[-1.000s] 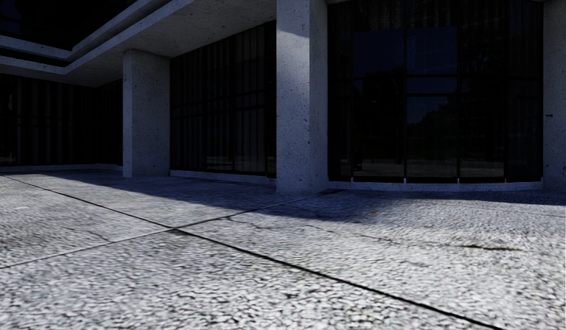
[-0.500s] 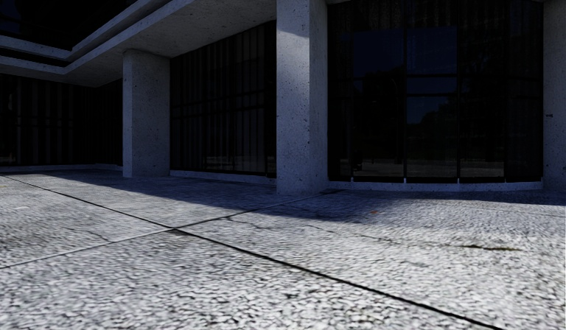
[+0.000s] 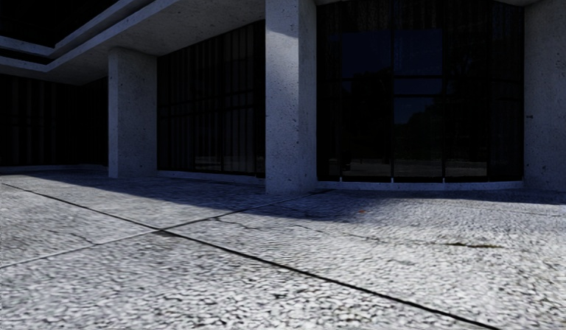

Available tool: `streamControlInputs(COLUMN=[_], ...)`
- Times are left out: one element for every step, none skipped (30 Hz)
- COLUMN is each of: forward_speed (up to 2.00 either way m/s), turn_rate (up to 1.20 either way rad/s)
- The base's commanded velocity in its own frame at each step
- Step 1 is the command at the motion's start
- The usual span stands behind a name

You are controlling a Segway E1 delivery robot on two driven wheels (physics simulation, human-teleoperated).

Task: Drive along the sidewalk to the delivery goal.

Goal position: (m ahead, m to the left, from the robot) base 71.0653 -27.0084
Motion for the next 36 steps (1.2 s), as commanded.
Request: streamControlInputs(forward_speed=[0.00,0.00,0.00,0.00,0.00,0.00,0.00,0.00,0.00,0.00,0.00,0.00,0.00,0.00,0.00,0.00,0.00,0.00,0.00,0.00,0.00,0.00,0.00,0.00,0.00,0.00,0.00,0.00,0.00,0.00,0.43,0.86,1.30,1.52,1.76,2.00], turn_rate=[-1.01,-1.01,-1.01,-1.01,-1.01,-1.01,-1.01,-1.01,-1.01,-1.01,-1.01,-1.01,-1.01,-1.01,-1.01,-1.01,-1.01,-1.01,-1.01,-0.95,-0.76,-0.70,-0.68,-0.68,-0.67,-0.67,-0.14,-0.04,0.00,0.00,0.00,0.00,0.00,0.00,0.00,0.00])
